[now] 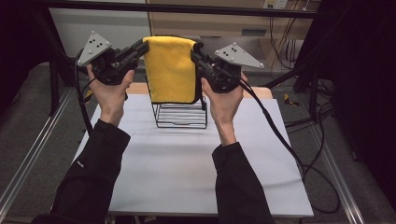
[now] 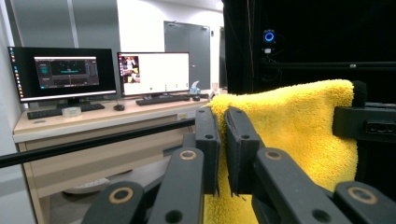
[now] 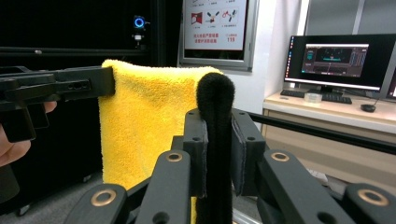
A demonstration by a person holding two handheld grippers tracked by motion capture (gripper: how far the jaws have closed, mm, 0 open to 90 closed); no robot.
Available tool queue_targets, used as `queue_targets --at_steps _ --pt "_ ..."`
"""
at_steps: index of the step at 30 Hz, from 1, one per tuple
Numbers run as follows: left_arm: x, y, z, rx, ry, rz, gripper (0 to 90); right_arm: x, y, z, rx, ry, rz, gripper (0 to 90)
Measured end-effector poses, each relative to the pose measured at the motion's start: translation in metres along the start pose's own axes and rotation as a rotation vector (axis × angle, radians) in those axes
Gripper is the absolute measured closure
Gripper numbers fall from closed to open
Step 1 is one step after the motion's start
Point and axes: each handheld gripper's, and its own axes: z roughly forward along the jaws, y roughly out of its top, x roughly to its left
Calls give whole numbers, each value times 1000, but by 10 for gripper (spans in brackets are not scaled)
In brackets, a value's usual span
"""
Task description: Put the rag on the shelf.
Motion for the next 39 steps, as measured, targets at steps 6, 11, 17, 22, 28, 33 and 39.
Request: queue_targets --at_steps 6,11,17,22,28,33,39 --pt "2 11 6 -10 11 14 844 -4 11 5 -19 -3 -3 788" --pt "5 20 13 -17 16 17 844 -7 20 9 -29 -12 -7 788" --pt "6 27 21 -18 26 24 844 -12 27 12 -34 -21 -8 788" --pt "8 29 26 -35 30 16 844 -16 32 16 -46 -27 -14 788" --pt "13 35 33 -54 23 5 844 -20 38 20 -59 -32 -17 789" --pt "15 40 37 -56 37 35 844 -22 42 25 -64 -41 -26 789" --pt "19 44 45 -51 46 31 844 -24 46 32 -64 -47 -28 789"
